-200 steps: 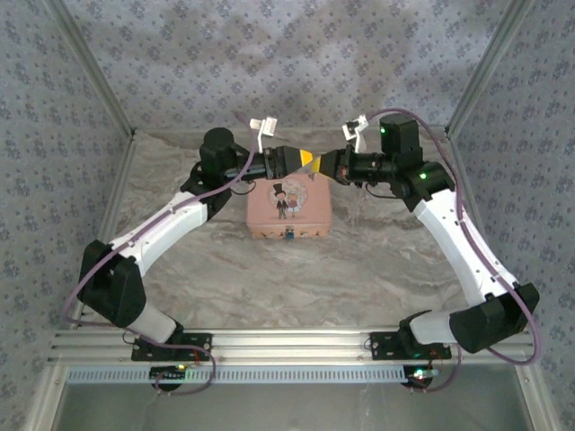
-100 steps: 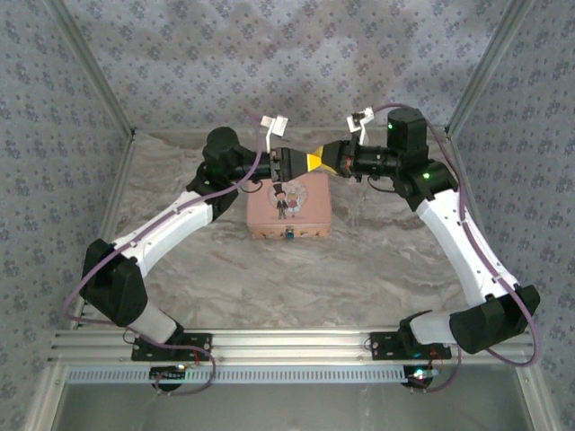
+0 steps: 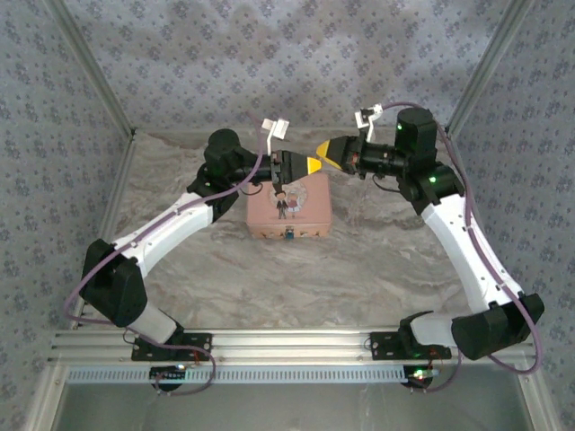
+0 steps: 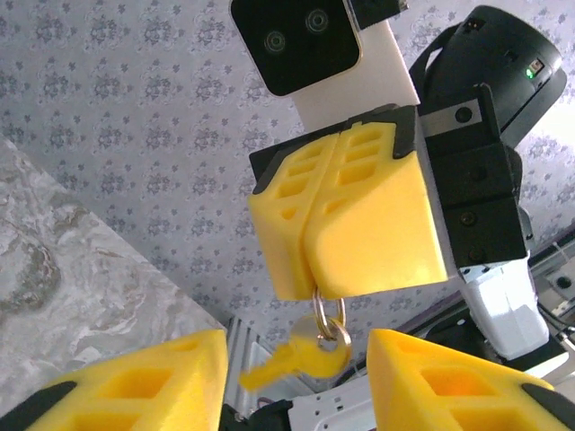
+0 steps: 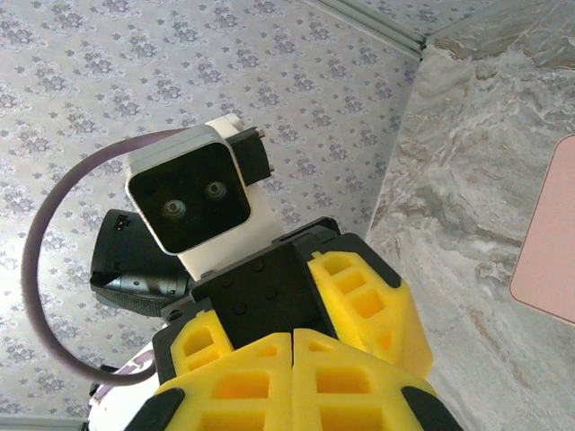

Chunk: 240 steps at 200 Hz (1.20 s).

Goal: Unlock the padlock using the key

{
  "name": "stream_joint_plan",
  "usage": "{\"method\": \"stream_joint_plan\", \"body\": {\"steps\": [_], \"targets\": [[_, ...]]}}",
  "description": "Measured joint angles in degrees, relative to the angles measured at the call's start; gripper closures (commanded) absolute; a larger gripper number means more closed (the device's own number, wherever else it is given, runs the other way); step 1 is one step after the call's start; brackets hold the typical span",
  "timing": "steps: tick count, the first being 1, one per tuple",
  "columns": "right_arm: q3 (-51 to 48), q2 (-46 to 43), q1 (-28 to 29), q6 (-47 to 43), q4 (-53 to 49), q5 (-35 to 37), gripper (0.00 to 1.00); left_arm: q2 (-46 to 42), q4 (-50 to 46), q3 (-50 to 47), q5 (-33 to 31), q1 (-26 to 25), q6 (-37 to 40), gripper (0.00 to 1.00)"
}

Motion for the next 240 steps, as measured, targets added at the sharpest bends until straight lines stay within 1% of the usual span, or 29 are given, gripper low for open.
{"method": "stream_joint_plan", "body": {"steps": [18, 36, 46, 54, 67, 74, 88, 100, 104, 110, 113, 117, 123, 145, 172, 215, 240], "targets": [[-0.5, 0.0, -0.1, 0.0, 0.0, -0.2, 1.0, -0.3, -0.9, -0.1, -0.1, 0.0, 0.7, 0.68], [-0.8, -0.1, -0.2, 0.0, 0.0, -0.4, 1.0, -0.7, -1.5, -0.2, -0.2, 0.0, 1.0, 0.71], [-1.1, -0.2, -0.2, 0.0, 0.0, -0.5, 1.0, -0.8, -1.6, -0.2, -0.2, 0.0, 1.4, 0.76], [-1.2, -0.3, -0.2, 0.0, 0.0, -0.6, 1.0, -1.0, -1.7, -0.2, -0.2, 0.0, 1.6, 0.78], [-1.3, -0.4, -0.3, 0.0, 0.0, -0.8, 1.0, -1.0, -2.1, -0.2, -0.2, 0.0, 1.9, 0.88], [-1.3, -0.5, -0.3, 0.0, 0.0, -0.8, 1.0, -1.1, -2.1, -0.2, -0.2, 0.0, 2.1, 0.89], [-1.3, -0.5, -0.5, 0.0, -0.1, -0.9, 1.0, -1.2, -2.4, -0.2, -0.3, 0.0, 2.1, 0.88], [-1.6, -0.6, -0.7, 0.0, 0.0, -1.0, 1.0, -1.4, -2.8, -0.2, -0.4, 0.0, 2.4, 0.84], [-1.6, -0.6, -0.7, 0.0, 0.0, -1.1, 1.0, -1.4, -2.9, -0.2, -0.4, 0.0, 2.5, 0.78], [-1.7, -0.7, -0.7, 0.1, 0.0, -1.3, 1.0, -1.5, -3.0, -0.2, -0.4, 0.0, 2.8, 0.65], [-1.8, -0.7, -0.7, 0.2, 0.0, -1.4, 1.0, -1.5, -3.1, -0.2, -0.5, 0.0, 2.6, 0.6], [-1.9, -0.7, -0.7, 0.2, 0.0, -1.4, 1.0, -1.6, -3.2, -0.2, -0.5, 0.0, 3.0, 0.56], [-2.0, -0.8, -0.7, 0.3, 0.2, -1.4, 1.0, -1.6, -3.6, -0.2, -0.6, 0.0, 2.9, 0.54], [-2.0, -0.8, -0.8, 0.5, 0.4, -1.5, 1.0, -1.7, -4.1, -0.2, -1.0, 0.0, 2.9, 0.53], [-2.0, -0.8, -0.9, 0.8, 0.7, -1.5, 1.0, -1.7, -4.2, -0.2, -1.1, 0.0, 2.9, 0.53], [-2.1, -0.8, -1.2, 1.5, 1.3, -1.4, 1.0, -1.7, -4.3, -0.2, -1.1, -0.1, 2.9, 0.61], [-2.3, -0.9, -1.4, 1.5, 1.5, -1.5, 1.0, -1.7, -4.3, -0.2, -1.1, -0.2, 3.0, 0.68]]}}
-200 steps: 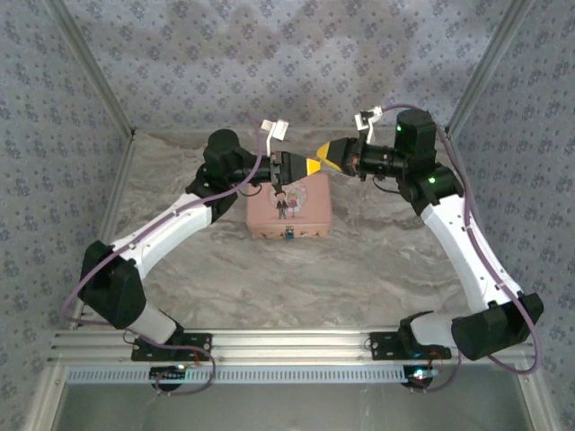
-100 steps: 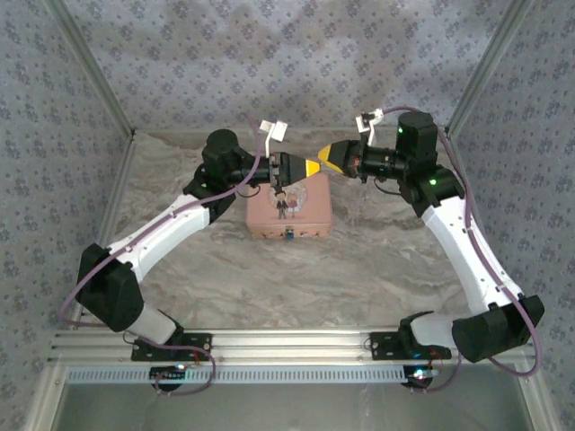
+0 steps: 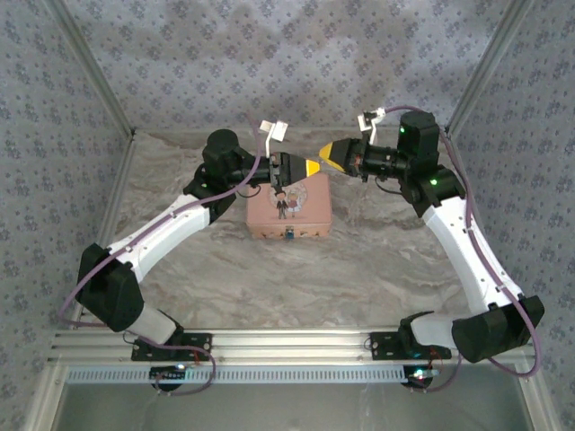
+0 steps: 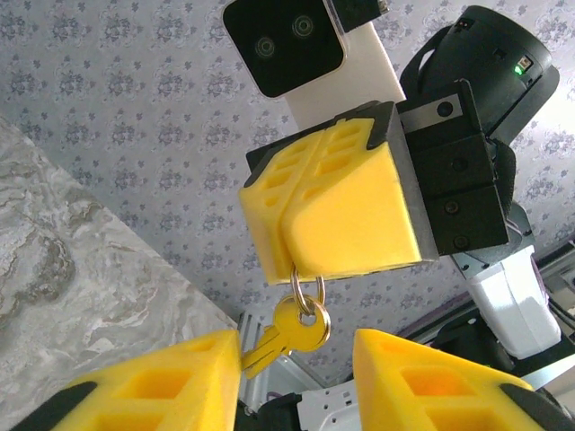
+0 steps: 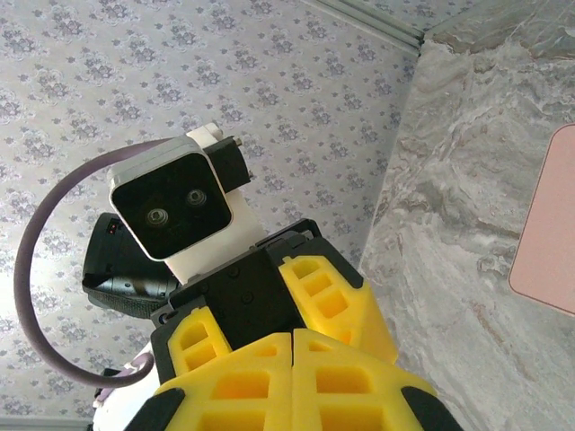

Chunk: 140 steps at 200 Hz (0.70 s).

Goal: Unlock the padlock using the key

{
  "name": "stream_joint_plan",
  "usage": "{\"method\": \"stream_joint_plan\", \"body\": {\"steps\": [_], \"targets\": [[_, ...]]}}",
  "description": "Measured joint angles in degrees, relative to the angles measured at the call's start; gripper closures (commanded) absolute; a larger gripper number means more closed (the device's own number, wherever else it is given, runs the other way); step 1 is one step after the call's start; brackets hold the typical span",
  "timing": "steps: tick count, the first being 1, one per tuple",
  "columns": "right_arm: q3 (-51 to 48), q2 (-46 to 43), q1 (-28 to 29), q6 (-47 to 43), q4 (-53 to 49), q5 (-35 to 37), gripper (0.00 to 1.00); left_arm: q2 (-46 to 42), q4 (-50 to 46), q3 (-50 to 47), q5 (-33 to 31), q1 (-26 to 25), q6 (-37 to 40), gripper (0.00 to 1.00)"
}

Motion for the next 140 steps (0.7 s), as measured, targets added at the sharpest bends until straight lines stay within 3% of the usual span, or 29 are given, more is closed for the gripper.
{"method": "stream_joint_plan", "body": {"steps": [56, 77, 125, 140], "targets": [[-0.4, 0.0, -0.3, 0.0, 0.2, -0.1, 1.0, 0.0, 0.0, 0.0, 0.0, -0.6, 0.2, 0.77], [-0.7, -0.1, -0.4, 0.3, 0.5, -0.2, 1.0, 0.3, -0.1, 0.1, 0.0, -0.6, 0.4, 0.59], [-0.9, -0.4, -0.4, 1.1, 1.1, -0.8, 1.0, 0.4, -3.0, 0.2, -2.0, -0.6, 2.2, 0.43], [-0.9, -0.5, -0.4, 1.3, 1.2, -1.0, 1.0, 0.4, -3.5, 0.3, -2.4, -0.6, 2.4, 0.43]]}}
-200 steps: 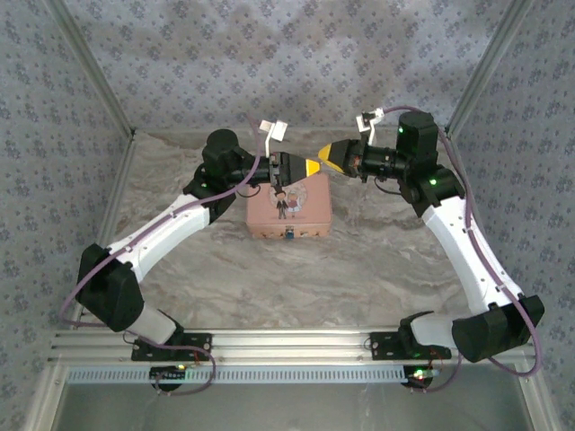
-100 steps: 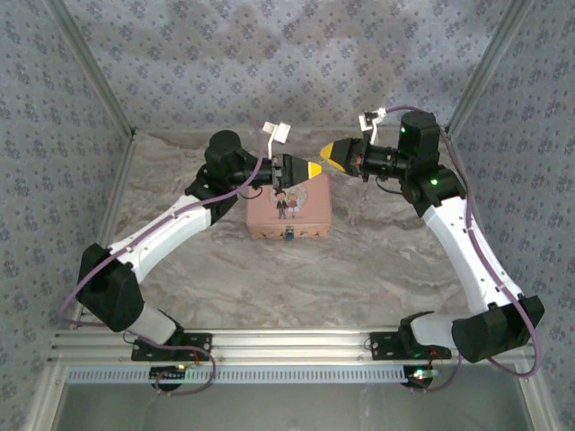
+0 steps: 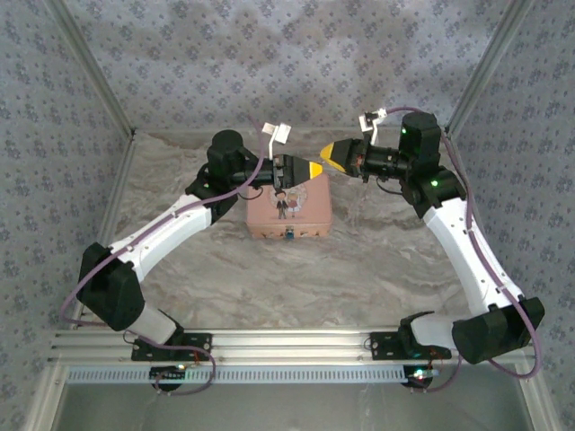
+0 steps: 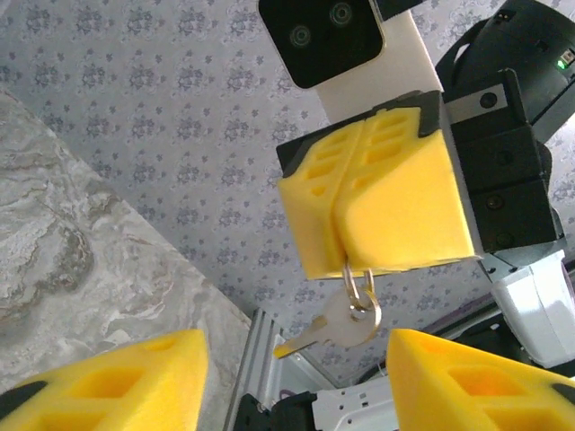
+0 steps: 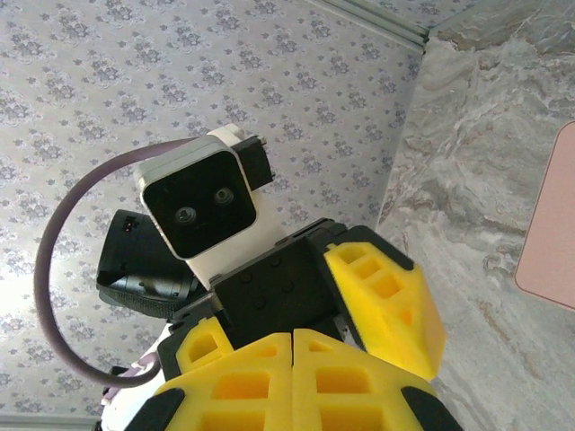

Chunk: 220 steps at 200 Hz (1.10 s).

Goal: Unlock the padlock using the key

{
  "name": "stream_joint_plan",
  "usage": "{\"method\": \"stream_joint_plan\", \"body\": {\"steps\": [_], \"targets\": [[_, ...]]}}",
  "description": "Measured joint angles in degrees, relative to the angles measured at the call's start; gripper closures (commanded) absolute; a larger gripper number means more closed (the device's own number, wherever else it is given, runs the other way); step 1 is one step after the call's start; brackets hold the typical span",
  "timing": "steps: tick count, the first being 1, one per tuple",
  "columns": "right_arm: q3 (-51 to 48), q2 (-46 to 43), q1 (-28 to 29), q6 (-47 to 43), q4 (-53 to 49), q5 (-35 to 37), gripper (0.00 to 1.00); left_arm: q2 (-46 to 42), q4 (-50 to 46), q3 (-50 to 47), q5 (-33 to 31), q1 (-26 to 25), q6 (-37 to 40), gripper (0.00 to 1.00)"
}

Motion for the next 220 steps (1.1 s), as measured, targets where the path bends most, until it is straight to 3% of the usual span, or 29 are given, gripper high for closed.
{"method": "stream_joint_plan", "body": {"steps": [34, 58, 88, 165, 220], "targets": [[0.0, -0.1, 0.0, 0.2, 0.0, -0.1, 1.0, 0.0, -0.3, 0.2, 0.0, 0.0, 0.0, 0.45], [0.0, -0.1, 0.0, 0.2, 0.0, -0.1, 1.0, 0.3, -0.3, 0.9, 0.3, -0.1, -0.1, 0.55], [-0.1, -0.1, 0.0, 0.2, 0.1, 0.0, 1.0, 0.4, -0.3, 1.4, 0.7, -0.7, -0.3, 0.58], [-0.1, -0.1, 0.1, 0.2, 0.1, 0.0, 1.0, 0.4, -0.6, 1.6, 1.1, -1.0, 0.2, 0.82], [-0.7, -0.1, 0.1, 0.2, -0.1, 0.0, 1.0, 0.4, -1.9, 1.6, 1.2, -1.0, 1.5, 0.89]]}}
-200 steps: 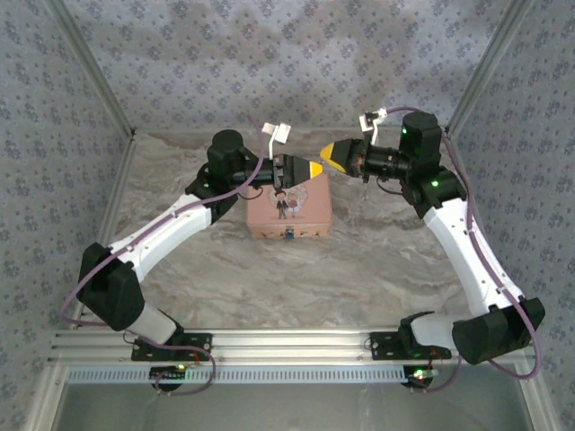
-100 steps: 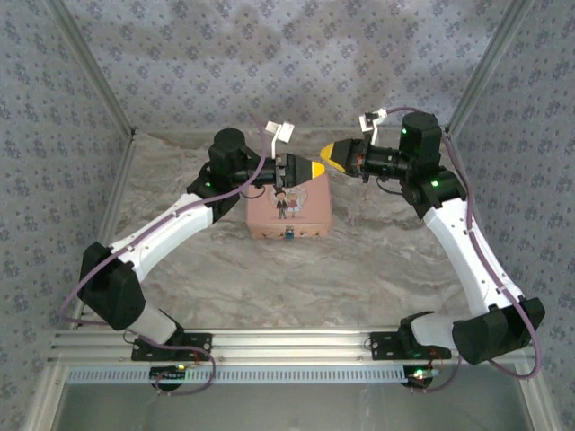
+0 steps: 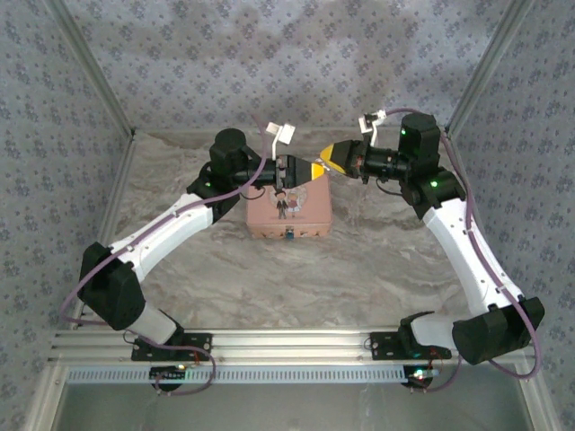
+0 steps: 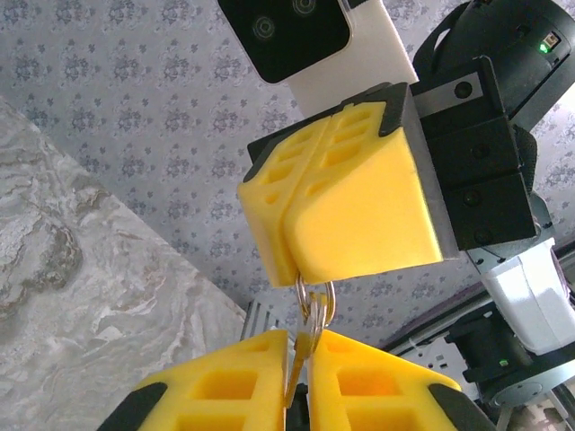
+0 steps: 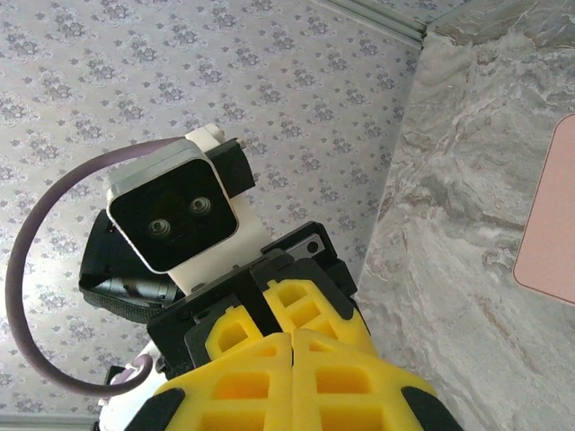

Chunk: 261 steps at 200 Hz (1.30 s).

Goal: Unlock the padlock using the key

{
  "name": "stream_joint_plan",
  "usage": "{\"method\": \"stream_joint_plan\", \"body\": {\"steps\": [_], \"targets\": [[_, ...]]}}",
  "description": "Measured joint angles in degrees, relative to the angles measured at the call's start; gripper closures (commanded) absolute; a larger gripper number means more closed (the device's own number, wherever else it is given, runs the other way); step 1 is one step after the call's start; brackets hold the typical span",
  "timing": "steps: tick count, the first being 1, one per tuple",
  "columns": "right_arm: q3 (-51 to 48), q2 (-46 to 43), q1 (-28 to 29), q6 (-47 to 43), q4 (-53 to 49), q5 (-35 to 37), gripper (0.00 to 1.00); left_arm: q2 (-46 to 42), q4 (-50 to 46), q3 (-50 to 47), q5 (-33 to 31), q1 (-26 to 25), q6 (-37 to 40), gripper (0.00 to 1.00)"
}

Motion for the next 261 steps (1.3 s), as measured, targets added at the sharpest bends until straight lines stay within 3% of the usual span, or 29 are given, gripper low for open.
{"method": "stream_joint_plan", "body": {"steps": [54, 77, 132, 194, 261], "targets": [[-0.2, -0.1, -0.7, -1.3, -2.2, -0.2, 1.0, -0.2, -2.8, 0.2, 0.2, 0.0, 3.0, 1.0], [-0.9, -0.5, -1.6, -3.2, -4.1, -1.0, 0.77, -0.2, -8.8, 2.1, -0.1, -0.3, 6.1, 1.0], [-3.3, -3.9, -6.9, -13.1, -7.7, -1.6, 0.57, 0.8, -36.6, 14.3, 0.2, 0.0, 20.1, 1.0], [-8.4, -3.3, -3.5, -17.1, -4.0, -8.1, 0.56, 6.3, -56.6, 22.8, 7.9, 0.0, 31.6, 1.0], [-8.3, -3.3, 0.6, -20.1, -2.5, -12.3, 0.62, 7.4, -62.0, 25.7, 13.0, 0.0, 34.9, 1.0]]}}
